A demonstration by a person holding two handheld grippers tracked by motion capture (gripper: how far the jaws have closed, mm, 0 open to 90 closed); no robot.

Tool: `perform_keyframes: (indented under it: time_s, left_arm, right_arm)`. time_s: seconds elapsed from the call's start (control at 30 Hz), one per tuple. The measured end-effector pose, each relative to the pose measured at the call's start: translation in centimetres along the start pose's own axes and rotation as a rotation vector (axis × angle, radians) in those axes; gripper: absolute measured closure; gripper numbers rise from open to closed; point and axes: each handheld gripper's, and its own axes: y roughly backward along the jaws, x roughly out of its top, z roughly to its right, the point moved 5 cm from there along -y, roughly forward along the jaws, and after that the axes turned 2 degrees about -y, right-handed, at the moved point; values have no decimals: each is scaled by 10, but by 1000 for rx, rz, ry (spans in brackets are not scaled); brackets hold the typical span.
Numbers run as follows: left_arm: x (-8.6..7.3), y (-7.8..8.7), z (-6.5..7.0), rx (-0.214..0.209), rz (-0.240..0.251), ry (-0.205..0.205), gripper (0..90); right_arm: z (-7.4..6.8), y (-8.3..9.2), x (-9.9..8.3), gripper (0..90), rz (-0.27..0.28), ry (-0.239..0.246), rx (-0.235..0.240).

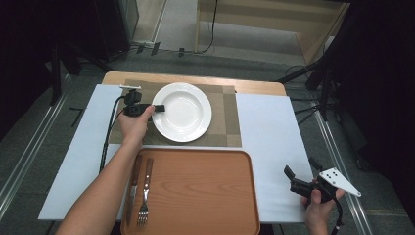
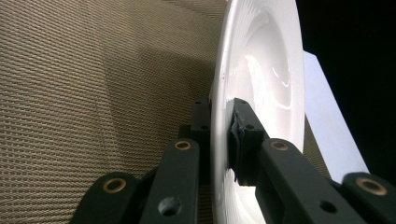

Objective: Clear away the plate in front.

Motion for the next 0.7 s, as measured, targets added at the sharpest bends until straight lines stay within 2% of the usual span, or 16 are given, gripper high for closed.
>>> perform_keyframes:
  time_s: [0.2,0.7]
  left_arm:
    - [3,6,4,-23,16,3,807]
    - [6,24,20,-69,32,-27,807]
  right_arm:
    - [0,0,0,0,1,-1,3]
    - [-1,0,0,0,3,10,2]
